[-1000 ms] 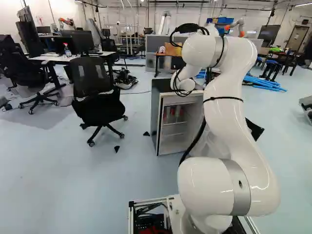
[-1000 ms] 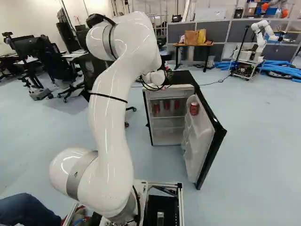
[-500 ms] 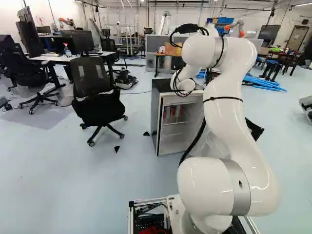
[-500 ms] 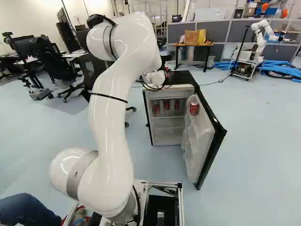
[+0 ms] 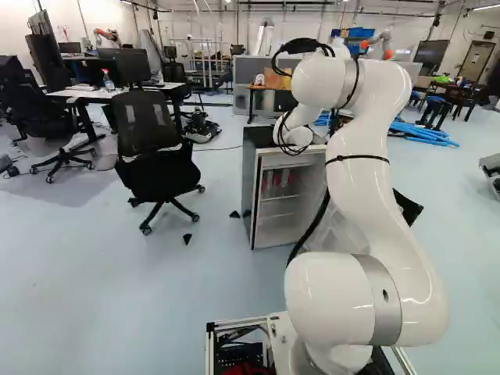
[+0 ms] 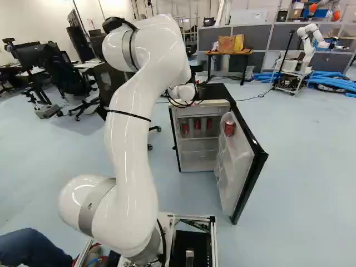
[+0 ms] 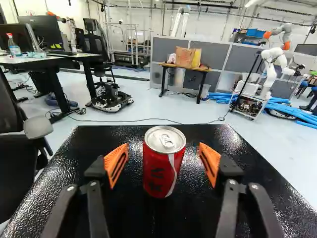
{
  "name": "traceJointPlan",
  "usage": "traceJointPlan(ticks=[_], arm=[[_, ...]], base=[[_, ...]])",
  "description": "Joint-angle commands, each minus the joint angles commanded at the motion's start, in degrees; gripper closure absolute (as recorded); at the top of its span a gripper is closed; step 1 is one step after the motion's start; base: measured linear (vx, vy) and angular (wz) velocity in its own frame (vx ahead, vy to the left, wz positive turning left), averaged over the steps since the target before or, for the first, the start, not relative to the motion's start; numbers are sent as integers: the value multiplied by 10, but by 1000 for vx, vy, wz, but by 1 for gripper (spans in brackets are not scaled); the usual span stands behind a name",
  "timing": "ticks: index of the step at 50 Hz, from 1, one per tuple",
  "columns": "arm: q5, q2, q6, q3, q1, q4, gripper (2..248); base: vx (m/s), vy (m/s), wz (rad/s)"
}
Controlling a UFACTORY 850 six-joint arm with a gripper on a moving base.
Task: Grab a drink from the fridge
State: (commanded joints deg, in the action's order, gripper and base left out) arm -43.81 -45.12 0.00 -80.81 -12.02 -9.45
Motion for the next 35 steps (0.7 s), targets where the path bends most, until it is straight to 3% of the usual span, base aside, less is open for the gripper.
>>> traceJointPlan(ticks=[2,3,8,9,35], arm=[[0,1,0,1,0,0,51],[0,2,0,2,0,0,13],[0,10,0,14,-1,0,13],[0,12,0,17,-1,0,3],[0,81,0,113,-6,0,3]], base=[[0,0,0],[0,0,0],[0,0,0],[0,0,0],[0,0,0]])
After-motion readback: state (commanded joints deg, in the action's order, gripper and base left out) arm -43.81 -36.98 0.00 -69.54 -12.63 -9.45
